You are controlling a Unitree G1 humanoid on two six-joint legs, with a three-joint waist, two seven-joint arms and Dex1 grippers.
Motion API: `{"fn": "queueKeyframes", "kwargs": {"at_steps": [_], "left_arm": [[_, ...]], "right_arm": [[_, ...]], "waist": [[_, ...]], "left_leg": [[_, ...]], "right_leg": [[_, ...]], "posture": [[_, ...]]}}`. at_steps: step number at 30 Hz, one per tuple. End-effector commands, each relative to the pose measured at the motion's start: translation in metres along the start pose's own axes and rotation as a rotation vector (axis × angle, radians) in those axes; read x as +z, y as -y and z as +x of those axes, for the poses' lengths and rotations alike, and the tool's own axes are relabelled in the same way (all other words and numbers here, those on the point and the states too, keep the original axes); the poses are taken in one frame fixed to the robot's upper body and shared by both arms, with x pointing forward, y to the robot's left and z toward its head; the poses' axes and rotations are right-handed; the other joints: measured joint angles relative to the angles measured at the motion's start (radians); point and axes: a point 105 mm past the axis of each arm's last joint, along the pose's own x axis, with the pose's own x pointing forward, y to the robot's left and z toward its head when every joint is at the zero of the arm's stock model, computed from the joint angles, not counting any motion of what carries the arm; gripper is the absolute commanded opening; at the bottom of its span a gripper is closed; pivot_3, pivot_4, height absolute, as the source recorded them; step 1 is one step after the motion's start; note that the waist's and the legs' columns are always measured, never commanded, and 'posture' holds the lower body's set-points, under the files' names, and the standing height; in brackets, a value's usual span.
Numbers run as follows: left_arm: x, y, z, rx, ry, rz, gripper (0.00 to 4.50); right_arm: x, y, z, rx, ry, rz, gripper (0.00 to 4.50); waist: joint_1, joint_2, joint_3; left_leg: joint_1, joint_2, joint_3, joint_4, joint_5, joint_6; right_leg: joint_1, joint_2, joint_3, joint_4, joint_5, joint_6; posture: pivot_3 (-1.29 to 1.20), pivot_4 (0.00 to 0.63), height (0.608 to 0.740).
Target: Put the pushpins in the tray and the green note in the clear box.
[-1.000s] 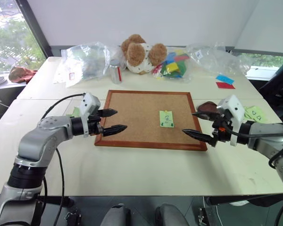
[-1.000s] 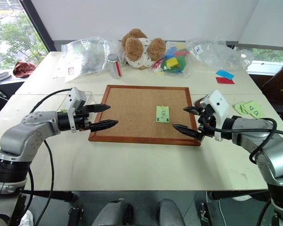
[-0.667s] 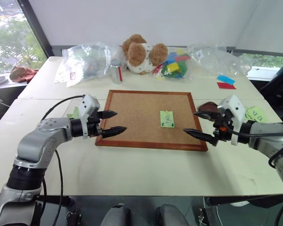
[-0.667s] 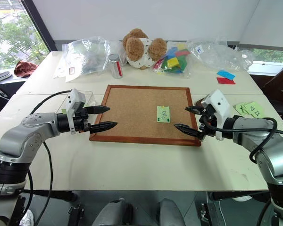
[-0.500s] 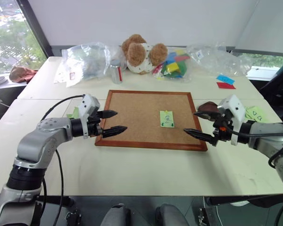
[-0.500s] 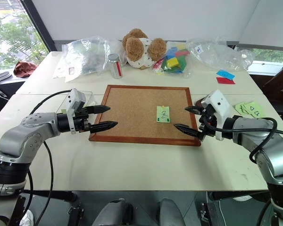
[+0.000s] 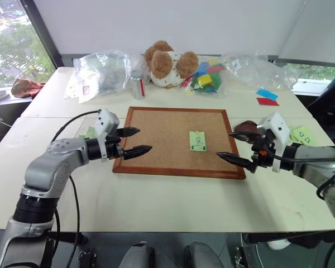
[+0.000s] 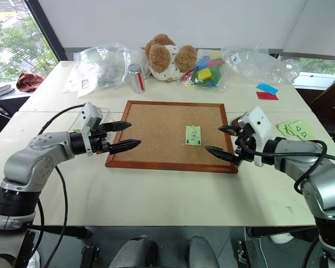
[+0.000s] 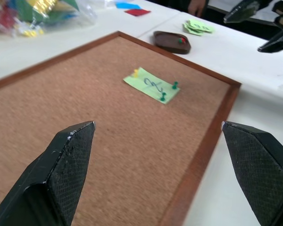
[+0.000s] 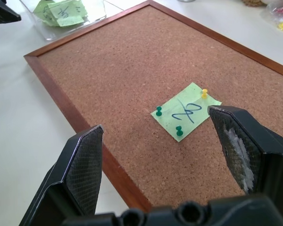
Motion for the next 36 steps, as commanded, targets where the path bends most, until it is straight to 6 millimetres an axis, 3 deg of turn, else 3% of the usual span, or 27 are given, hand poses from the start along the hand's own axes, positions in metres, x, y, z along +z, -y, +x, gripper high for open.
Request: {"fn": "queueKeyframes", "kwargs": {"at_steps": [1,7,8,13,21,25,30,36], "left_arm": [[-0.005,-0.005,0.016,0.028,0.013,0.032,3.18],[-0.025,-0.003,0.052,0.025,-0.024,0.064,0.25],[-0.03,-0.001,0.06,0.021,-0.037,0.072,0.06],[-0.054,0.002,0.083,0.025,-0.091,0.082,0.06],[-0.077,-0.007,0.092,0.08,-0.112,0.032,0.06],[-0.084,-0.009,0.09,0.086,-0.135,0.044,0.0],[-0.087,-0.012,0.086,0.103,-0.142,0.041,0.0],[-0.09,-0.011,0.085,0.108,-0.145,0.034,0.0]], "right_arm": [[0.01,0.003,0.003,-0.027,0.036,-0.045,3.9],[0.005,0.021,0.016,-0.152,0.01,-0.061,3.9],[0.005,0.025,0.019,-0.173,0.007,-0.04,3.9],[0.006,0.033,0.037,-0.21,-0.014,0.036,3.9],[-0.004,0.045,0.083,-0.229,-0.064,0.107,3.9],[-0.01,0.049,0.108,-0.231,-0.085,0.105,2.67],[-0.018,0.052,0.129,-0.228,-0.097,0.118,2.67],[-0.025,0.059,0.138,-0.242,-0.098,0.152,2.67]], "waist": [[0.001,0.0,0.0],[-0.001,0.0,0.0],[-0.001,0.0,0.0],[-0.004,0.0,0.0],[-0.005,0.0,0.0],[-0.007,0.0,0.0],[-0.011,0.0,-0.001],[-0.025,0.0,-0.001]], "left_leg": [[0.0,0.0,0.0,0.0,0.0,0.0],[0.0,0.0,0.0,0.0,0.003,-0.005],[0.0,0.0,0.0,0.0,0.003,-0.005],[0.0,0.0,0.001,0.0,0.003,-0.006],[-0.001,0.0,0.001,0.0,0.004,-0.007],[-0.001,0.0,0.001,0.001,0.004,-0.007],[-0.001,0.0,0.001,0.001,0.004,-0.007],[-0.001,0.0,0.001,0.001,0.005,-0.008]], "right_leg": [[0.0,0.0,0.0,0.0,0.0,0.0],[0.0,0.0,0.0,0.001,0.0,0.0],[-0.001,0.0,0.0,0.001,0.0,0.0],[-0.001,0.0,0.0,0.001,0.0,0.0],[-0.002,0.001,0.0,0.002,0.0,0.0],[-0.002,0.001,0.0,0.003,0.0,0.0],[-0.002,0.001,0.0,0.003,0.0,0.0],[-0.002,0.001,0.0,0.004,0.0,0.0]], "posture": [[0.0,0.15,0.74],[0.0,0.15,0.74],[0.0,0.15,0.74],[0.0,0.15,0.74],[0.0,0.15,0.74],[0.0,0.15,0.74],[0.0,0.15,0.74],[0.0,0.15,0.74]]}}
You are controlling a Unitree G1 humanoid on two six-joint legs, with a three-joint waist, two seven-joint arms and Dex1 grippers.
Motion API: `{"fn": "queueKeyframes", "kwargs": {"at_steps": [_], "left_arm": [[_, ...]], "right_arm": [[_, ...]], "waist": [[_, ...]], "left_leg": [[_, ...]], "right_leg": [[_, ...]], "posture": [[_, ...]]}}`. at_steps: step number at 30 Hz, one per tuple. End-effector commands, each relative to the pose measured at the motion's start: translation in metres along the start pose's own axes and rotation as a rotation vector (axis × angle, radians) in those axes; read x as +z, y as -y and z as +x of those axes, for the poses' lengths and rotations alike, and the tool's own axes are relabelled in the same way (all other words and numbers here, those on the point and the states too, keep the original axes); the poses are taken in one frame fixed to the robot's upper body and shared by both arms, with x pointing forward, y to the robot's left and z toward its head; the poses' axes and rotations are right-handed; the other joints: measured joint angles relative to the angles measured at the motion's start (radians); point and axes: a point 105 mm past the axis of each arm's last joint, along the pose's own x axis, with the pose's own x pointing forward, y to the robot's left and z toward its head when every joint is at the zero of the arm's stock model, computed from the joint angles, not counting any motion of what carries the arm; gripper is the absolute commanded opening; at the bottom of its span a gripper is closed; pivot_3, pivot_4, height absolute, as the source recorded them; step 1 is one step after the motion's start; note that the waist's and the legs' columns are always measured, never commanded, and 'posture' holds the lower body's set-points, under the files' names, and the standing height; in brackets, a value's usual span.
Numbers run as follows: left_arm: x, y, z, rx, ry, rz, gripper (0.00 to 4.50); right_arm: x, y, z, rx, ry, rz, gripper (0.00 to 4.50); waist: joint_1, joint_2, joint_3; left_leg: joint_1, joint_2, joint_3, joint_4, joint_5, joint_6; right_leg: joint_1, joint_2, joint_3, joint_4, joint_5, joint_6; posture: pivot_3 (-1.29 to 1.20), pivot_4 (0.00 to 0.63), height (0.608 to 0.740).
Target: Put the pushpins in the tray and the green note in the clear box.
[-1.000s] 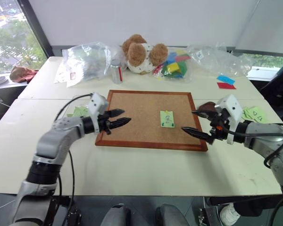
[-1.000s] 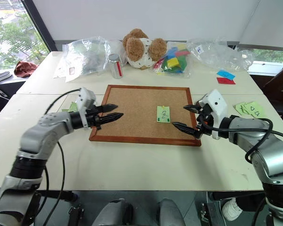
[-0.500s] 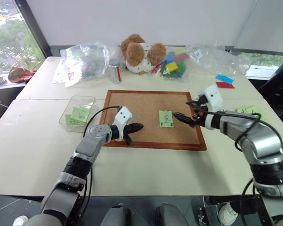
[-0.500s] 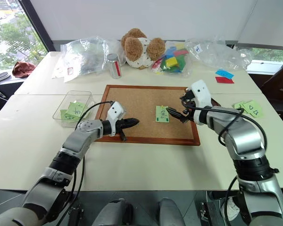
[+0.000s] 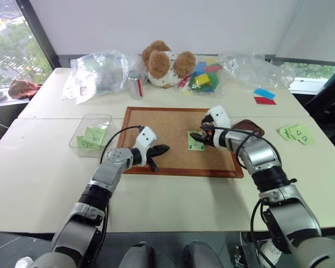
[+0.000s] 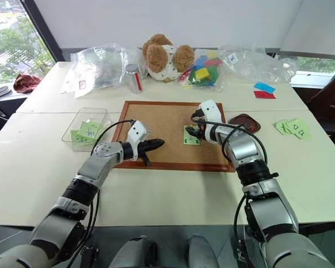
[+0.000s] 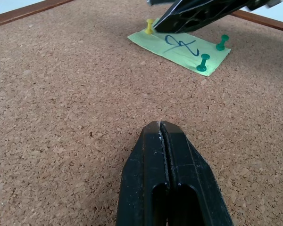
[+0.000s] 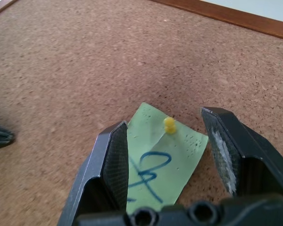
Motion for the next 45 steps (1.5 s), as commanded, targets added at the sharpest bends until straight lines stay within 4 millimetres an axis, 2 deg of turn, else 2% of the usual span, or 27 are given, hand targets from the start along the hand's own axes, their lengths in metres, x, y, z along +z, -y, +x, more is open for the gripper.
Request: {"fn": "queueKeyframes", "kwargs": {"at_steps": [1,7,10,13,14,19,22,29,34,37,41,45], "left_arm": [[-0.013,-0.002,-0.004,0.028,-0.044,-0.016,0.0],[-0.024,0.001,-0.005,0.028,-0.086,-0.011,0.0],[-0.028,0.001,-0.005,0.031,-0.102,-0.005,0.0],[-0.028,0.0,-0.006,0.034,-0.104,-0.006,0.0],[-0.029,0.0,-0.006,0.035,-0.104,-0.006,0.0],[-0.029,-0.002,-0.008,0.044,-0.106,-0.011,0.0],[-0.033,-0.002,-0.009,0.044,-0.119,-0.016,0.0],[-0.041,0.001,-0.012,0.037,-0.146,-0.024,0.0],[-0.043,0.002,-0.012,0.033,-0.152,-0.026,0.0],[-0.043,0.003,-0.011,0.028,-0.155,-0.027,0.0],[-0.043,0.003,-0.011,0.023,-0.158,-0.026,0.0],[-0.043,0.003,-0.011,0.021,-0.163,-0.018,0.0]], "right_arm": [[0.013,0.009,0.001,-0.025,0.053,0.013,2.67],[0.013,0.006,0.005,-0.009,0.056,0.025,2.67],[0.014,0.006,0.007,-0.007,0.056,0.024,1.84],[0.014,0.005,0.01,-0.002,0.054,0.023,0.4],[0.014,0.004,0.011,0.001,0.054,0.023,0.1],[0.016,0.003,0.012,0.009,0.057,0.022,0.1],[0.027,0.007,0.004,0.01,0.088,0.026,0.1],[0.06,0.021,-0.03,-0.047,0.187,0.042,0.1],[0.07,0.041,-0.056,-0.129,0.224,0.063,0.1],[0.059,0.069,-0.069,-0.236,0.21,0.083,0.1],[0.027,0.111,-0.083,-0.389,0.144,0.12,0.1],[0.014,0.123,-0.082,-0.406,0.118,0.143,0.1]], "waist": [[-0.002,0.0,0.0],[-0.005,0.0,0.0],[-0.005,0.001,0.0],[-0.006,0.001,0.0],[-0.006,0.001,0.0],[-0.006,0.001,-0.001],[-0.006,0.001,-0.001],[-0.005,0.001,-0.001],[-0.006,0.001,-0.001],[-0.005,0.001,-0.001],[-0.003,0.001,-0.001],[-0.009,0.004,-0.003]], "left_leg": [[0.0,0.0,0.0,0.0,0.0,0.0],[0.0,0.0,0.0,0.0,0.0,0.0],[0.001,0.0,0.0,0.0,0.0,0.0],[0.001,0.0,0.0,0.0,0.0,-0.001],[0.001,0.0,0.0,0.0,0.0,-0.001],[0.001,0.0,0.0,0.0,0.0,-0.001],[0.001,0.0,0.0,0.0,0.0,-0.001],[0.001,0.0,0.0,-0.001,0.0,-0.001],[0.001,0.0,0.0,-0.001,0.0,0.0],[0.001,0.0,0.0,-0.001,0.0,0.0],[0.001,0.0,0.0,-0.001,0.0,0.0],[0.001,0.0,0.0,-0.002,0.0,0.0]], "right_leg": [[0.0,0.0,0.0,0.0,0.0,0.0],[0.0,0.0,0.0,0.001,0.0,0.0],[0.0,0.0,0.0,0.001,0.0,0.0],[0.0,0.0,0.0,0.001,0.0,0.0],[0.0,0.0,0.0,0.001,0.0,0.0],[0.0,0.0,0.0,0.001,0.0,0.0],[0.0,0.0,0.0,0.002,0.0,0.0],[-0.001,0.0,0.0,0.002,0.0,0.0],[-0.001,0.0,0.0,0.002,0.0,0.0],[-0.001,0.0,0.0,0.002,0.0,0.0],[0.0,0.0,0.0,0.001,0.0,0.0],[0.0,0.0,0.001,0.001,0.0,0.0]], "posture": [[0.0,0.15,0.74],[0.0,0.15,0.74],[0.0,0.15,0.74],[0.0,0.15,0.74],[0.0,0.15,0.74],[0.0,0.15,0.74],[0.0,0.15,0.74],[0.0,0.15,0.74],[0.0,0.15,0.74],[0.0,0.15,0.74],[0.0,0.15,0.74],[0.0,0.15,0.74]]}}
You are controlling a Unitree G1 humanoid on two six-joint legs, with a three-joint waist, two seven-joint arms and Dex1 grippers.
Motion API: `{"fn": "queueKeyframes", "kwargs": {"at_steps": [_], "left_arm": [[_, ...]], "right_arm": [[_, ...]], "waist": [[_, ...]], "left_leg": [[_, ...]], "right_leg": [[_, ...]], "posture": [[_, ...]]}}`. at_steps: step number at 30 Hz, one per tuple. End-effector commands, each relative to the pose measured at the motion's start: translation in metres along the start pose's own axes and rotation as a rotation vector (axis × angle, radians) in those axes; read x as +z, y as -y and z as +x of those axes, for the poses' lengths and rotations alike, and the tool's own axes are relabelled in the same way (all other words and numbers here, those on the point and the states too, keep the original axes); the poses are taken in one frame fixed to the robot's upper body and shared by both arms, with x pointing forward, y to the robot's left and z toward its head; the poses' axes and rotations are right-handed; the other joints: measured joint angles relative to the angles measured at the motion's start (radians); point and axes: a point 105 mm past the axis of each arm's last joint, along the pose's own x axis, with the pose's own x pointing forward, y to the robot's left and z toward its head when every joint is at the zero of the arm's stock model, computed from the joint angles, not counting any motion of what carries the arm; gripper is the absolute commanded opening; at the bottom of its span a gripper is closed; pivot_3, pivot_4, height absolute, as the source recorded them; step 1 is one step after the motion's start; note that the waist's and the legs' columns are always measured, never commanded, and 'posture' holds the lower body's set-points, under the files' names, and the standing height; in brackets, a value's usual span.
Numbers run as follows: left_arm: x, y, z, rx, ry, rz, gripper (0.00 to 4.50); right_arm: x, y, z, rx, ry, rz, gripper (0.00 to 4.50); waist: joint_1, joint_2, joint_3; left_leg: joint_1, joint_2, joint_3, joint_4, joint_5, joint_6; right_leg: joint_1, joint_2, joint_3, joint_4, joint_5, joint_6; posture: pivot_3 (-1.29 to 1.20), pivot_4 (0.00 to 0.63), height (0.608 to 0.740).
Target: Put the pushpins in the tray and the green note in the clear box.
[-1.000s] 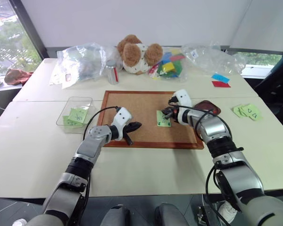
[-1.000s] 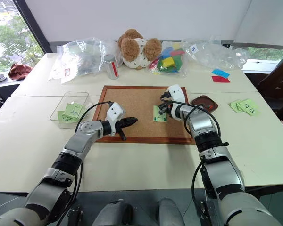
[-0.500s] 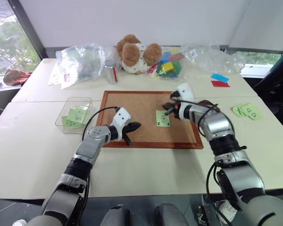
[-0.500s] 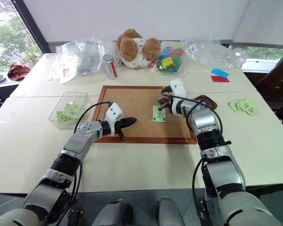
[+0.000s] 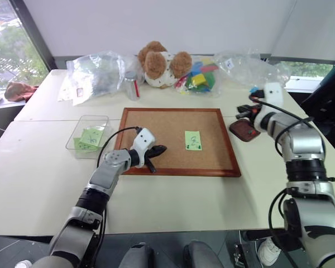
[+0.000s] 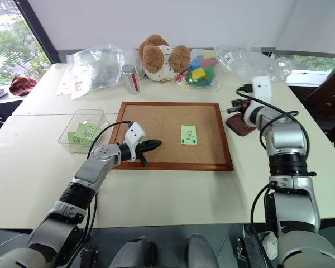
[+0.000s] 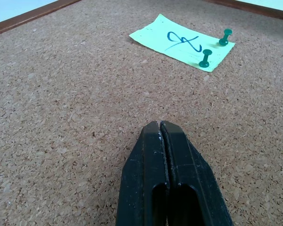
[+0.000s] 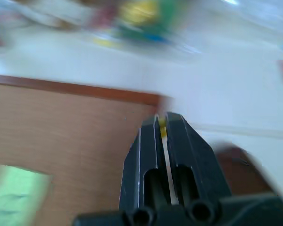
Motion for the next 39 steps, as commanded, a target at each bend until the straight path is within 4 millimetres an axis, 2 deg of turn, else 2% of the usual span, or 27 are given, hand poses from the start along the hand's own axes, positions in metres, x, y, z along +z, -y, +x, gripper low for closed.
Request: {"fn": "queueKeyframes", "kwargs": {"at_steps": [1,10,13,14,18,19,22,26,30,33,37,38,39], "left_arm": [[-0.035,0.003,-0.004,-0.004,-0.135,-0.045,0.0],[-0.036,0.003,-0.009,-0.001,-0.14,-0.042,0.0],[-0.035,0.003,-0.011,0.003,-0.138,-0.047,0.0],[-0.035,0.003,-0.011,0.004,-0.139,-0.047,0.0],[-0.035,0.003,-0.012,0.005,-0.14,-0.046,0.0],[-0.035,0.003,-0.013,0.006,-0.14,-0.046,0.0],[-0.035,0.003,-0.013,0.006,-0.141,-0.047,0.0],[-0.036,0.004,-0.013,0.003,-0.143,-0.048,0.0],[-0.035,0.004,-0.012,0.001,-0.143,-0.049,0.0],[-0.035,0.004,-0.012,0.001,-0.141,-0.049,0.0],[-0.034,0.004,-0.011,0.0,-0.139,-0.049,0.0],[-0.034,0.004,-0.01,-0.001,-0.138,-0.05,0.0],[-0.034,0.004,-0.01,-0.002,-0.138,-0.05,0.0]], "right_arm": [[0.005,0.009,0.003,-0.014,0.034,0.008,0.1],[-0.029,0.01,0.019,-0.024,-0.042,0.059,0.1],[-0.032,0.007,0.022,-0.014,-0.042,0.065,0.1],[-0.033,0.007,0.022,-0.014,-0.043,0.065,0.67],[-0.037,0.008,0.023,-0.02,-0.05,0.062,2.4],[-0.037,0.009,0.023,-0.022,-0.051,0.062,3.01],[-0.029,0.013,0.021,-0.033,-0.035,0.071,4.47],[-0.017,0.016,0.017,-0.029,-0.004,0.06,4.47],[0.001,-0.002,0.009,0.069,0.039,0.034,4.47],[0.01,-0.034,-0.005,0.211,0.066,0.003,4.47],[0.007,-0.086,-0.027,0.374,0.064,-0.028,4.47],[0.004,-0.096,-0.031,0.401,0.059,-0.034,3.93],[0.001,-0.104,-0.034,0.419,0.053,-0.044,3.66]], "waist": [[-0.001,0.001,-0.001],[-0.001,0.002,-0.001],[-0.001,0.002,-0.001],[-0.001,0.002,-0.001],[-0.001,0.002,-0.001],[-0.001,0.002,-0.001],[-0.001,0.002,-0.001],[0.0,0.002,-0.001],[0.0,0.002,-0.001],[0.003,0.002,-0.001],[0.003,0.002,-0.001],[0.003,0.002,-0.001],[0.004,0.002,-0.001]], "left_leg": [[0.001,0.0,0.0,0.0,0.0,0.0],[0.001,0.0,0.0,0.0,0.0,0.0],[0.001,0.0,0.0,0.0,0.0,0.0],[0.001,0.0,0.0,0.0,0.0,0.0],[0.001,0.0,0.0,0.0,0.0,-0.001],[0.001,0.0,0.0,0.0,0.0,-0.001],[0.001,0.0,0.0,0.0,0.0,-0.001],[0.001,0.0,0.0,0.0,0.0,-0.001],[0.001,0.0,0.0,0.0,0.0,0.0],[0.001,0.0,0.0,0.0,0.0,0.0],[0.001,0.0,-0.001,-0.001,-0.002,0.003],[0.001,0.0,-0.001,0.0,-0.002,0.003],[0.001,0.0,-0.001,0.0,-0.002,0.004]], "right_leg": [[0.0,0.0,0.0,0.0,0.0,0.0],[0.001,0.0,0.0,0.0,0.0,0.0],[0.001,0.0,0.0,0.0,0.0,0.0],[0.001,0.0,0.0,0.0,0.0,0.0],[0.001,0.0,0.0,0.0,0.0,0.0],[0.001,0.0,0.0,0.0,0.0,0.0],[0.001,0.0,0.0,0.0,0.0,0.0],[0.001,0.0,0.0,0.0,0.0,0.0],[0.001,0.0,0.0,0.0,0.0,0.0],[0.001,0.0,0.0,0.0,0.0,0.0],[0.001,0.0,0.0,-0.001,0.0,0.0],[0.001,0.0,0.0,-0.001,0.0,0.0],[0.001,0.0,0.0,-0.001,0.0,0.0]], "posture": [[0.0,0.15,0.74],[0.0,0.15,0.74],[0.0,0.15,0.74],[0.0,0.15,0.74],[0.0,0.15,0.74],[0.0,0.15,0.74],[0.0,0.15,0.74],[0.0,0.15,0.74],[0.0,0.15,0.74],[0.0,0.15,0.74],[0.0,0.15,0.74],[0.0,0.15,0.74],[0.0,0.15,0.74]]}}
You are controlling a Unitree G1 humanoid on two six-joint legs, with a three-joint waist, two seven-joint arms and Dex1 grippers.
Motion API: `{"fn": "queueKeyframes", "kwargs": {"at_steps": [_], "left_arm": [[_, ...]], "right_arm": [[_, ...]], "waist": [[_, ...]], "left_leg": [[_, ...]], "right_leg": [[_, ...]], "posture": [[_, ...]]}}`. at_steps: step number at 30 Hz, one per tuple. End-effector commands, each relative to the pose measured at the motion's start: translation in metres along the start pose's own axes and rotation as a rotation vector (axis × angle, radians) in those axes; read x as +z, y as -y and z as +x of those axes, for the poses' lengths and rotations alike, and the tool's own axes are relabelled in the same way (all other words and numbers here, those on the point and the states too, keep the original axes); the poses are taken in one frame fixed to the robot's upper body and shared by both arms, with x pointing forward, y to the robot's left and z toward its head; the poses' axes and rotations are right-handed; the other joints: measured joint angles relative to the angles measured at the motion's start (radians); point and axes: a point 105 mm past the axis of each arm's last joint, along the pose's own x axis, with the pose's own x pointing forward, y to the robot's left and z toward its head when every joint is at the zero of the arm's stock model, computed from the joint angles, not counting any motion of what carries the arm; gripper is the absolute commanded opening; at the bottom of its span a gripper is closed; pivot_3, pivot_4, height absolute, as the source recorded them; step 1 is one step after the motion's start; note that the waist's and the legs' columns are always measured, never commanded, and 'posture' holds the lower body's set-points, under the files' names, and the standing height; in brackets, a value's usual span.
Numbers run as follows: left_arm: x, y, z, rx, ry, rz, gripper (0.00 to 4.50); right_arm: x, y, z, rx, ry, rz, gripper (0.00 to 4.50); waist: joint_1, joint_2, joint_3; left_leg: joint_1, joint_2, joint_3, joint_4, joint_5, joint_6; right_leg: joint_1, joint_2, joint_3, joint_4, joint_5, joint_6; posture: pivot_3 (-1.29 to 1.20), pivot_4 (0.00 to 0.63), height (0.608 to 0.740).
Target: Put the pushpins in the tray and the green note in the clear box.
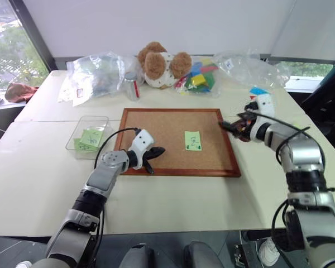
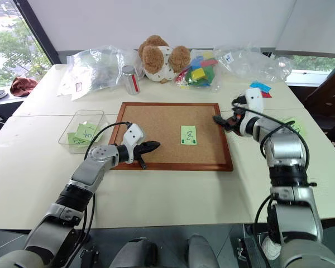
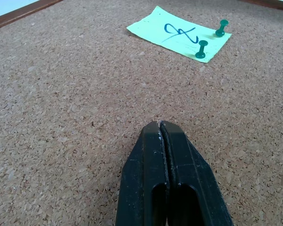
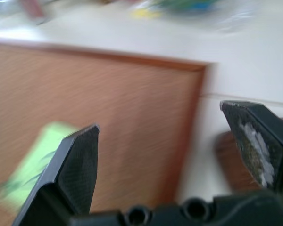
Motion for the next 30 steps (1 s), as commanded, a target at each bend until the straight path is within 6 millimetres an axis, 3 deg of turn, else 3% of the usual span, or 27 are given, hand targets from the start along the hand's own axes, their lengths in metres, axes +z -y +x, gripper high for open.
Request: {"fn": "queueKeyframes", "kwargs": {"at_steps": [1,2,8,17,19,21,22,24,30], "left_arm": [[-0.033,0.003,-0.003,0.001,-0.116,-0.057,0.0],[-0.033,0.003,-0.002,0.0,-0.115,-0.057,0.0],[-0.032,0.004,0.0,-0.004,-0.113,-0.056,0.0],[-0.032,0.005,-0.001,-0.006,-0.111,-0.058,0.0],[-0.032,0.006,-0.001,-0.005,-0.111,-0.06,0.0],[-0.033,0.006,-0.001,-0.004,-0.111,-0.06,0.0],[-0.033,0.006,-0.001,-0.004,-0.111,-0.06,0.0],[-0.033,0.006,-0.001,-0.002,-0.111,-0.061,0.0],[-0.04,0.008,-0.002,-0.009,-0.137,-0.064,0.0]], "right_arm": [[0.011,-0.036,-0.003,0.09,0.034,-0.044,3.18],[0.008,-0.042,-0.002,0.097,0.025,-0.039,2.75],[-0.013,-0.06,0.006,0.115,-0.018,-0.043,2.75],[-0.034,-0.06,0.019,0.102,-0.069,-0.051,2.75],[-0.035,-0.06,0.021,0.103,-0.072,-0.045,2.19],[-0.037,-0.06,0.022,0.105,-0.076,-0.049,1.39],[-0.037,-0.06,0.022,0.105,-0.077,-0.051,0.77],[-0.037,-0.06,0.022,0.106,-0.076,-0.053,0.08],[-0.017,-0.057,0.013,0.105,-0.029,-0.076,0.08]], "waist": [[0.0,0.0,0.0],[0.002,0.0,0.0],[0.003,0.0,0.0],[0.003,0.0,0.0],[0.003,0.0,0.0],[0.003,0.0,0.0],[0.003,0.0,0.0],[0.003,0.0,0.0],[0.004,0.0,0.0]], "left_leg": [[0.0,0.0,0.0,0.0,0.0,0.0],[0.0,0.0,0.0,0.0,0.0,0.0],[0.0,0.0,0.0,0.0,0.0,0.001],[0.0,0.0,0.0,0.0,0.0,0.0],[0.0,0.0,0.0,0.0,0.0,-0.001],[0.0,0.0,0.0,0.0,0.0,-0.001],[0.0,0.0,0.0,0.0,0.0,-0.001],[0.0,0.0,0.0,0.0,0.0,-0.001],[0.0,0.0,0.0,0.0,0.0,-0.001]], "right_leg": [[0.0,0.0,0.0,0.0,0.0,0.0],[0.0,0.0,0.0,0.0,0.0,0.0],[0.0,0.0,0.0,0.0,0.0,0.0],[0.0,0.0,-0.001,0.0,0.0,0.0],[0.0,0.0,0.0,0.0,0.0,0.0],[0.0,0.0,-0.001,0.0,0.0,0.0],[0.0,0.0,-0.001,0.0,0.0,0.0],[0.0,0.0,-0.001,0.0,0.0,0.0],[0.0,0.0,-0.001,0.0,0.0,0.0]], "posture": [[0.0,0.15,0.74],[0.0,0.15,0.74],[0.0,0.15,0.74],[0.0,0.15,0.74],[0.0,0.15,0.74],[0.0,0.15,0.74],[0.0,0.15,0.74],[0.0,0.15,0.74],[0.0,0.15,0.74]]}}
